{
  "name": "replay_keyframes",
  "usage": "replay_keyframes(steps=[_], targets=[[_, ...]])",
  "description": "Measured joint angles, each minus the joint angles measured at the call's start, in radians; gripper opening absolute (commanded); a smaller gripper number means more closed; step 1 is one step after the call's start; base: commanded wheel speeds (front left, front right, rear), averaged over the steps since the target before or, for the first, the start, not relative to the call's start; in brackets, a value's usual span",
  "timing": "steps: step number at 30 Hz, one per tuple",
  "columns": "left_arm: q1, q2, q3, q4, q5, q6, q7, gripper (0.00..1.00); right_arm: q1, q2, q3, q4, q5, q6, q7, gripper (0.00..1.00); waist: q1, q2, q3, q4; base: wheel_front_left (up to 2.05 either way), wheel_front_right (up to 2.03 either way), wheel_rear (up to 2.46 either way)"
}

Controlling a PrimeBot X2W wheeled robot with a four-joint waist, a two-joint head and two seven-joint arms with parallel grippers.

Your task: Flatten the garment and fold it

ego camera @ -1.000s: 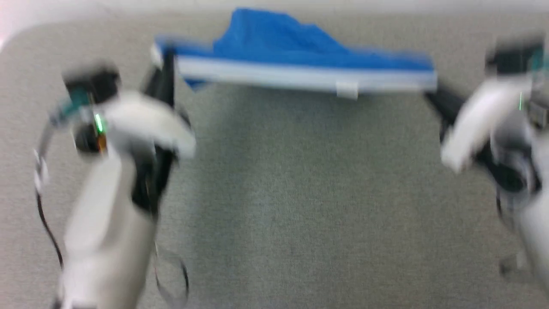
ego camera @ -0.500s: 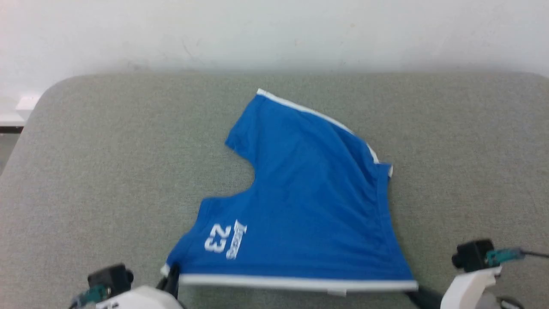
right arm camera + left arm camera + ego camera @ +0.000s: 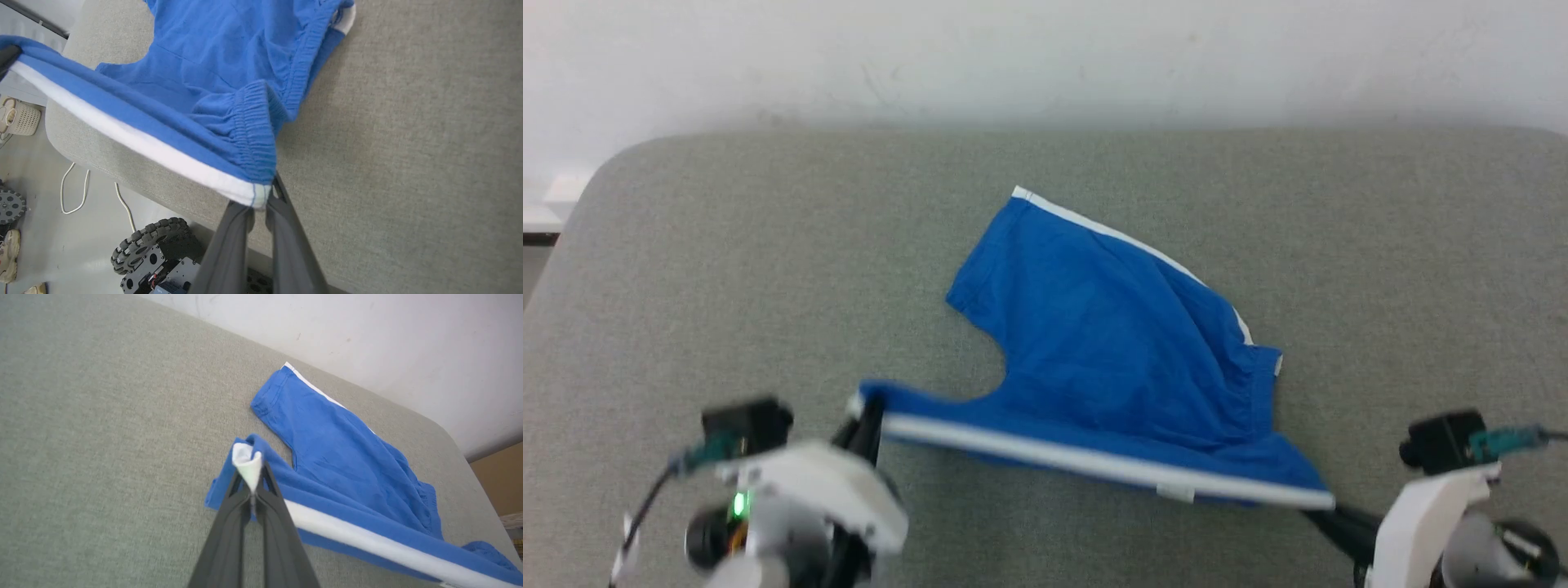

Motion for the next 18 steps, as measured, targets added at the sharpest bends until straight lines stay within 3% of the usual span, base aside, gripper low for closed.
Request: replay_keyframes(steps=[9,18], targets=[[-0.472,0.007,-0.068,0.277,0.038,-0.144,0.049,0.0,-0.233,-0.005,0.006,0.04,-0.065,0.0,0.042,0.0,0.0002,0.0,0.081,-0.024,0.0,0.0,0.0],[-0.813,-0.034,-0.116,0.575,0.084,-0.213,0.07,0.0,-0.423,0.004,0.003,0.115,-0.088,-0.001,0.015,0.0,0.0003,0.0,0.209,-0.081,0.0,0.0,0.0]])
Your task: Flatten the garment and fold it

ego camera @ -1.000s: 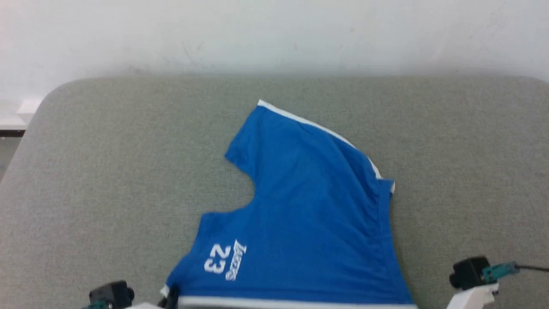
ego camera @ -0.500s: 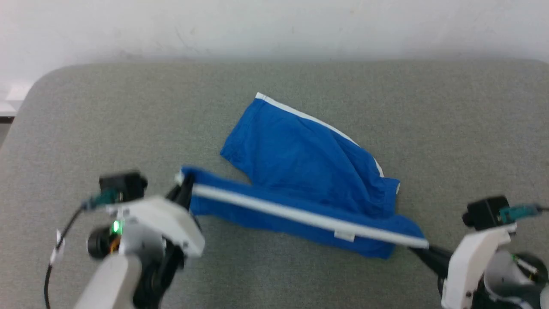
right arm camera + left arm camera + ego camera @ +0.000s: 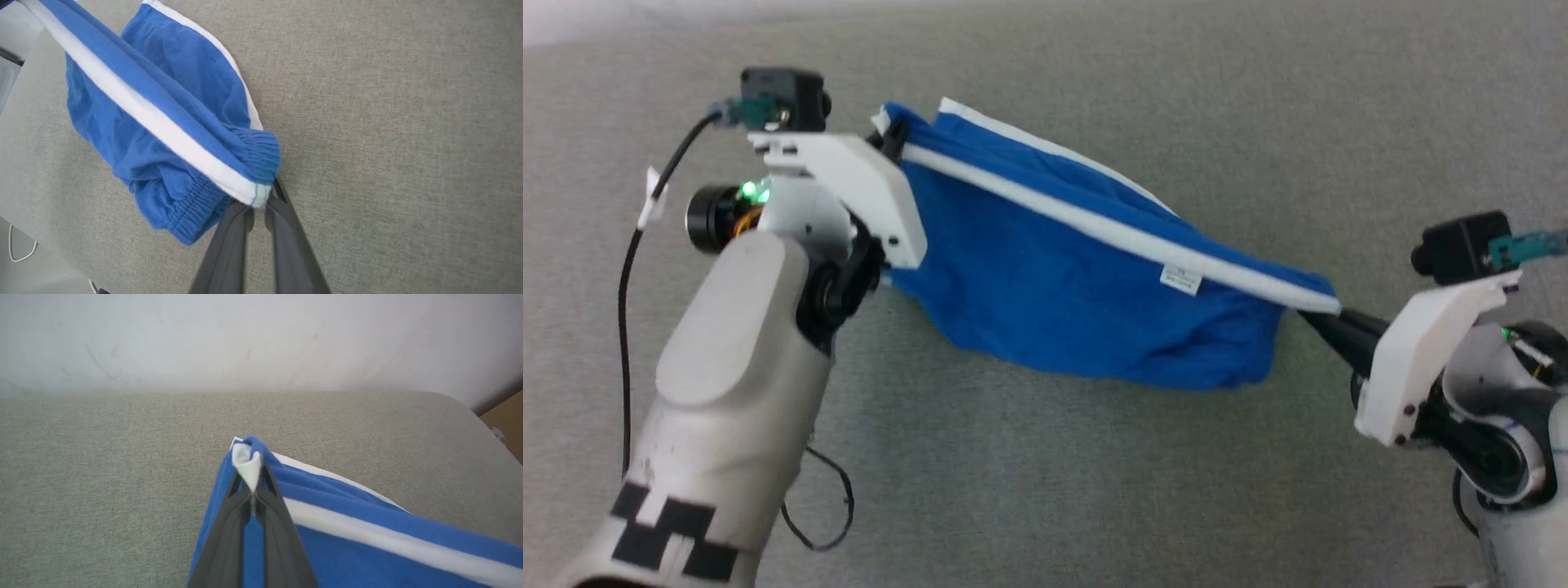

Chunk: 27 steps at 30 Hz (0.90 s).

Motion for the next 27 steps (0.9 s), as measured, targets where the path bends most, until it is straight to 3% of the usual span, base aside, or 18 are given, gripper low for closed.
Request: replay_keyframes(steps=[13,14,15,16,17,18,27], targets=[[-0.235,-0.022,-0.027,0.299,0.039,-0.044,-0.034,0.0,-0.101,0.016,0.08,0.076,0.022,0.0,-0.075,0.0,-0.0001,0.0,0.154,-0.111,0.0,0.0,0.0],[-0.243,-0.022,-0.028,0.316,0.039,-0.044,-0.039,0.0,-0.101,0.017,0.089,0.076,0.03,0.0,-0.084,0.22,-0.0002,0.0,0.163,-0.118,0.0,0.0,0.0],[-0.249,-0.022,-0.027,0.332,0.039,-0.043,-0.041,0.0,-0.101,0.017,0.1,0.076,0.038,0.0,-0.09,0.63,-0.0002,0.0,0.17,-0.125,0.0,0.0,0.0],[-0.253,-0.022,-0.026,0.348,0.039,-0.042,-0.044,0.09,-0.101,0.017,0.111,0.075,0.047,0.0,-0.093,1.0,-0.0002,0.0,0.176,-0.131,0.0,0.0,0.0],[-0.255,-0.022,-0.024,0.362,0.039,-0.041,-0.047,0.58,-0.101,0.016,0.119,0.072,0.055,0.0,-0.101,1.0,-0.0002,0.0,0.182,-0.136,0.0,0.0,0.0],[-0.257,-0.022,-0.021,0.378,0.038,-0.036,-0.054,1.0,-0.101,0.015,0.125,0.067,0.064,0.0,-0.109,1.0,-0.0002,0.0,0.187,-0.14,0.0,0.0,0.0],[-0.273,-0.046,0.02,0.419,0.009,-0.027,-0.171,1.0,-0.072,0.0,0.094,-0.011,0.085,0.0,-0.183,1.0,-0.0003,0.0,0.169,-0.129,0.0,0.0,0.0]])
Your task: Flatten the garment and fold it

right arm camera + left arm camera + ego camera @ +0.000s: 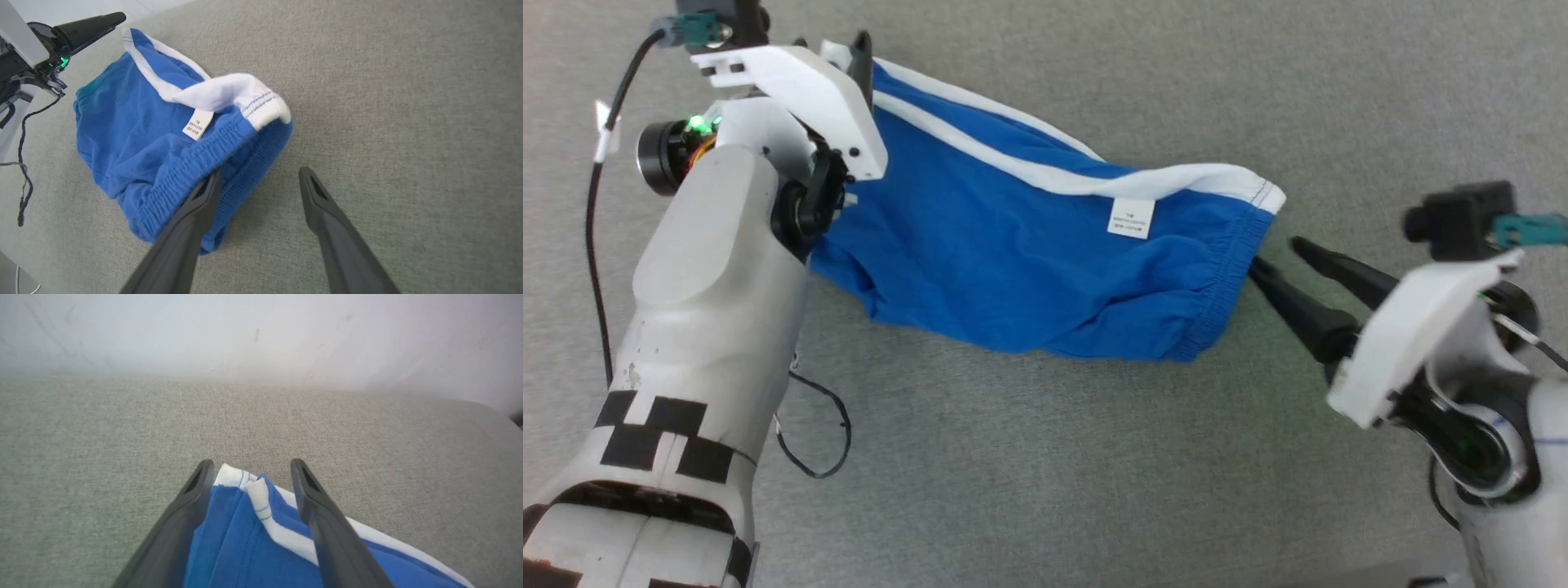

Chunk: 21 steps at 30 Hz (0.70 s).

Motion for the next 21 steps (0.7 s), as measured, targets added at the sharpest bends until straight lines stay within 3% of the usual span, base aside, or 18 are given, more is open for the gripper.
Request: replay_keyframes(steps=[5,11,15,21], targets=[[0.005,0.013,0.002,-0.027,-0.005,-0.027,-0.093,1.0,0.088,-0.002,-0.056,-0.059,-0.095,0.0,-0.021,1.0,-0.0001,0.0,-0.047,0.023,0.0,0.0,0.0],[0.13,0.078,-0.016,-0.152,0.055,-0.042,-0.271,1.0,0.221,0.048,-0.059,-0.152,-0.292,0.0,0.002,1.0,-0.0002,0.0,-0.123,0.055,0.0,0.0,0.0],[0.288,0.112,-0.013,-0.278,0.082,-0.003,-0.362,1.0,0.281,0.101,-0.036,-0.203,-0.362,0.0,0.043,1.0,-0.0003,0.0,-0.173,0.079,0.0,0.0,0.0],[0.528,0.127,0.03,-0.493,0.078,0.076,-0.387,1.0,0.276,0.137,-0.025,-0.17,-0.418,0.0,0.067,1.0,-0.0004,0.0,-0.228,0.123,0.0,0.0,0.0]])
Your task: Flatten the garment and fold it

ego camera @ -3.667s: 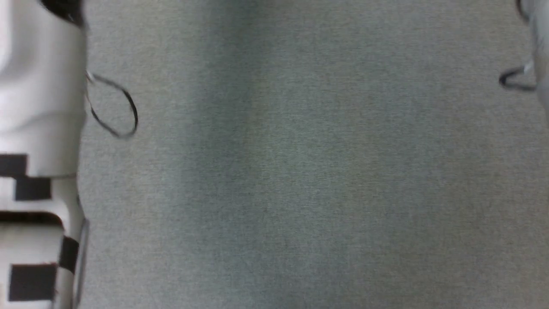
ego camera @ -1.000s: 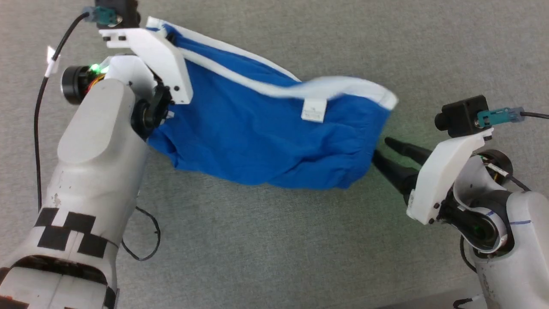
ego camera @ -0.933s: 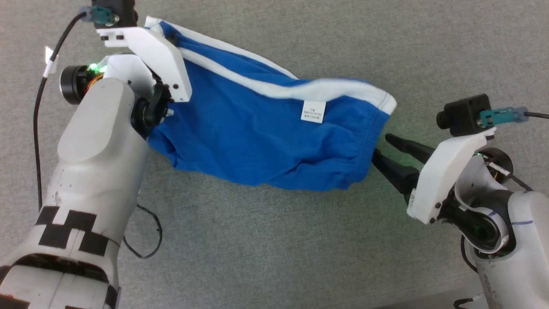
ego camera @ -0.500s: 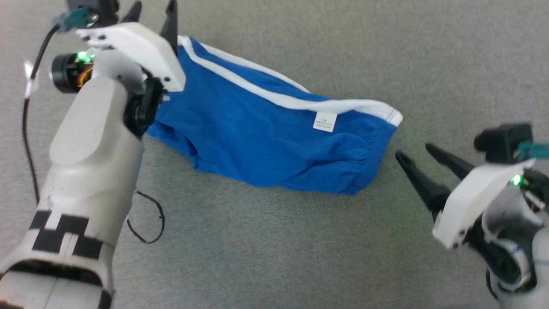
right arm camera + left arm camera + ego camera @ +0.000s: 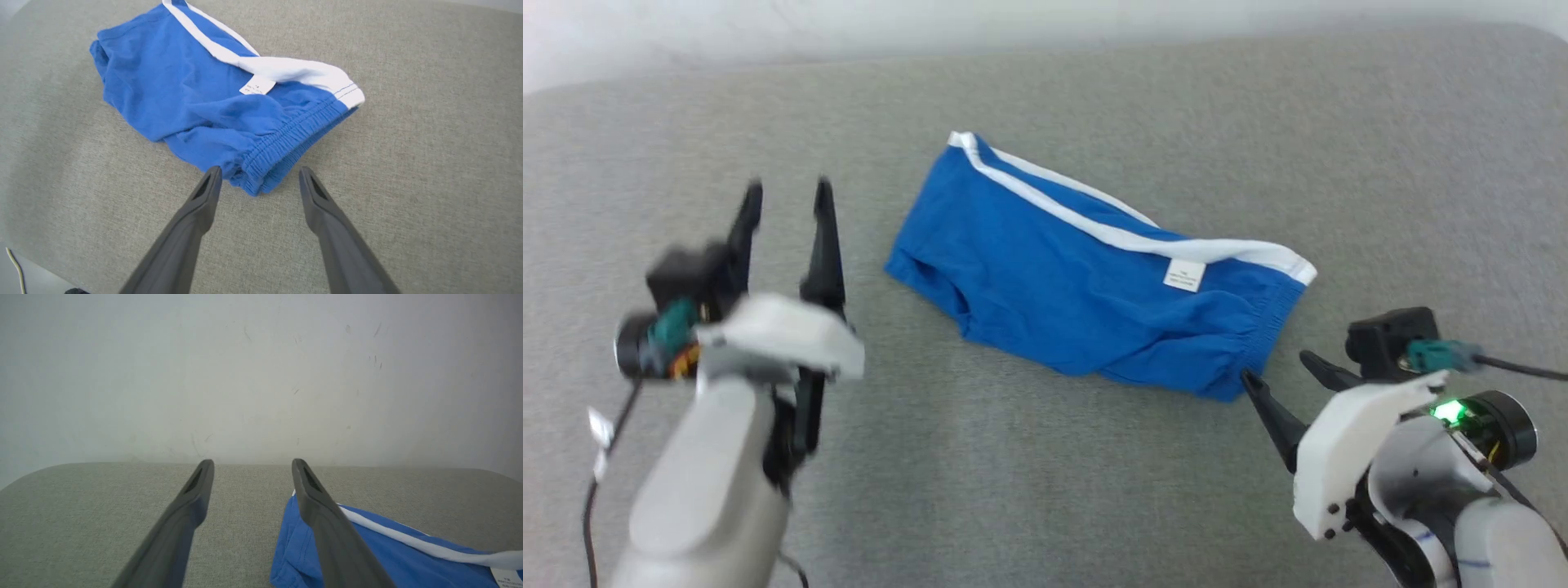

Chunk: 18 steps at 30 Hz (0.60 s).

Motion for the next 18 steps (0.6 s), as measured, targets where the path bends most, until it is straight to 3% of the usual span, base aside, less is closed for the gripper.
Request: replay_keyframes(steps=[9,18], targets=[[0.186,0.008,0.005,-0.175,-0.023,0.066,0.023,1.0,-0.121,0.01,-0.072,0.249,-0.064,0.0,-0.021,1.0,0.0003,0.0,-0.027,0.061,0.0,0.0,0.0],[0.221,0.009,-0.007,-0.229,-0.026,0.083,0.045,1.0,-0.194,0.011,-0.1,0.519,-0.044,0.0,-0.062,1.0,0.0004,0.0,-0.024,0.096,0.0,0.0,0.0]])
